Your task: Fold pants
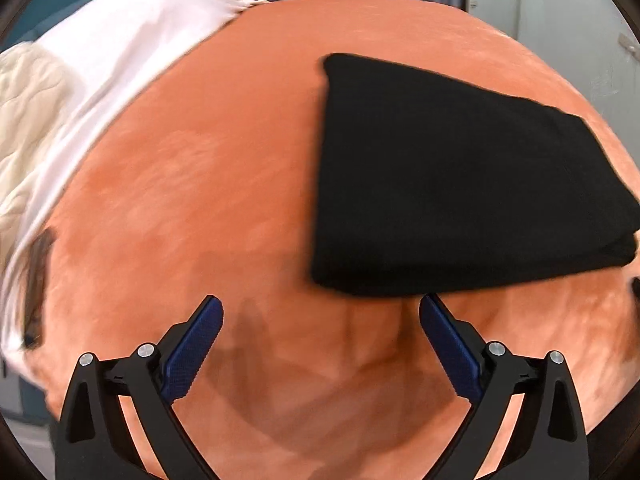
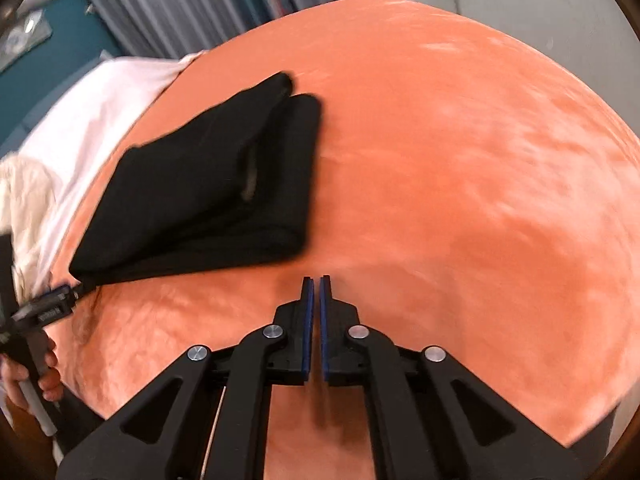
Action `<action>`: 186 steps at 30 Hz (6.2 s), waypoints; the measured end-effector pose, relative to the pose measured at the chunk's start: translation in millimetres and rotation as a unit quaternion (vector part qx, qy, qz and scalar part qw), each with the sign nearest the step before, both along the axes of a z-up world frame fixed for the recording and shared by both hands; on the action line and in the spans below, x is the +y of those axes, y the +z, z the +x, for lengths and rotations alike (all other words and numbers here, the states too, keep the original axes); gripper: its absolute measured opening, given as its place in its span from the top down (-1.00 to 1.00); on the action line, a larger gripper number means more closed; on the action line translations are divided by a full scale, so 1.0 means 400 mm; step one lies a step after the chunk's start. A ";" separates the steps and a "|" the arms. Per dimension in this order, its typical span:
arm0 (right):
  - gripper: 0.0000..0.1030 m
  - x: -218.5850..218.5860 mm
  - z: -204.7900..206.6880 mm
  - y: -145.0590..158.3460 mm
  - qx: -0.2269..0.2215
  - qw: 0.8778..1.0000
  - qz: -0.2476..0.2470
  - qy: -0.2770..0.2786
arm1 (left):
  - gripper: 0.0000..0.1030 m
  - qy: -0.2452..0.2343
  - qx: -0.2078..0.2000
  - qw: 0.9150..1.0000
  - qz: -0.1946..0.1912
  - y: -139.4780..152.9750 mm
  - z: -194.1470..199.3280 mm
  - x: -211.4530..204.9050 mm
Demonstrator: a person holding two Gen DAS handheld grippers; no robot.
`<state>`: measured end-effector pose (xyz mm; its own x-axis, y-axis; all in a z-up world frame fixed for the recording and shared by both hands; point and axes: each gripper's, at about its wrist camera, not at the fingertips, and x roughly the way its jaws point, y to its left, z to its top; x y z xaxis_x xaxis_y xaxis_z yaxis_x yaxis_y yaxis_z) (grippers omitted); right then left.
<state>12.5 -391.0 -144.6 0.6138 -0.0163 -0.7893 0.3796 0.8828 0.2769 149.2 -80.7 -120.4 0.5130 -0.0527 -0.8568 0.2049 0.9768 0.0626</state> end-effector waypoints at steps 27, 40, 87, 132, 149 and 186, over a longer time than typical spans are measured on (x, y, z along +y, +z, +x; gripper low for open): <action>-0.70 -0.029 0.148 -0.005 -0.050 0.972 0.229 0.008 | -0.45 0.047 0.114 0.960 -0.252 -0.027 0.193 -0.034; 0.26 0.023 0.068 0.031 -0.029 0.987 0.153 0.040 | 0.30 -0.038 0.132 0.958 -0.253 0.025 0.090 -0.002; 0.54 0.039 -0.066 0.133 -0.088 0.995 -0.033 0.024 | -0.74 -0.008 0.011 0.989 -0.144 0.106 0.007 0.013; -0.91 0.040 0.146 -0.011 -0.023 0.991 0.128 0.029 | -0.90 -0.041 0.018 0.997 -0.066 0.020 0.031 -0.057; 0.30 0.032 0.115 0.030 -0.044 0.988 0.147 0.018 | 0.46 -0.048 0.063 0.980 -0.184 0.047 0.072 -0.062; -0.36 -0.235 0.749 0.051 -0.111 0.992 0.060 -0.020 | 0.26 0.024 -0.050 0.996 -0.075 0.049 0.824 -0.095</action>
<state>312.1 -484.9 -124.1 0.7737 0.0416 -0.6322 0.3316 0.8237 0.4599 478.7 -118.8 -100.6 0.6007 -0.1489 -0.7855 0.1571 0.9853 -0.0666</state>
